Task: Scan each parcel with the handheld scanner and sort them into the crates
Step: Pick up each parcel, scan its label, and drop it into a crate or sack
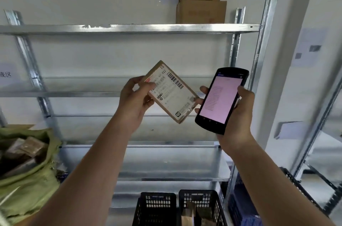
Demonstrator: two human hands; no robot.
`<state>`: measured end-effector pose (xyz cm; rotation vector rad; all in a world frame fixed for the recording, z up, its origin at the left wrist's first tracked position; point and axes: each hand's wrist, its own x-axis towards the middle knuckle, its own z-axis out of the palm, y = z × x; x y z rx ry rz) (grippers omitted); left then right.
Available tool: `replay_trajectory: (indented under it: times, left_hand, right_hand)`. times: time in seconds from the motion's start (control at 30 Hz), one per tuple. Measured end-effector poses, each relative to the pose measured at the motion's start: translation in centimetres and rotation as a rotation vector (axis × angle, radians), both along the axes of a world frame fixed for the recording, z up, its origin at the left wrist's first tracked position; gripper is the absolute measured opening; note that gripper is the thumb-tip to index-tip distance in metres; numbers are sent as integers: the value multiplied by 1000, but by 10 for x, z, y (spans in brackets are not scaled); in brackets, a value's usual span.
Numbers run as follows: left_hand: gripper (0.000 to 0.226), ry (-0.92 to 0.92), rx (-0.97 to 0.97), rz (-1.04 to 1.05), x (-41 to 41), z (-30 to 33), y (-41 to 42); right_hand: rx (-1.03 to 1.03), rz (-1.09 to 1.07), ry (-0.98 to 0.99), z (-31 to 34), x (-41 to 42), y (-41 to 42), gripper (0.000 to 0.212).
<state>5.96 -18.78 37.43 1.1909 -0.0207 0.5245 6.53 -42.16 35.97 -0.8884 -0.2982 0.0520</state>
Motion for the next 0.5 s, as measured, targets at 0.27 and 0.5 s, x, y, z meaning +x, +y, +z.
replay_trajectory:
  times: [0.27,0.5]
  left_hand:
    - [39,-78,-165,72,-7,15,17]
    - [27,42,-280,81,-5,21,-7]
  right_hand:
    - [-98,16,-23,4,-34,40,56]
    - [-111,4,-47,6,-43,60,66]
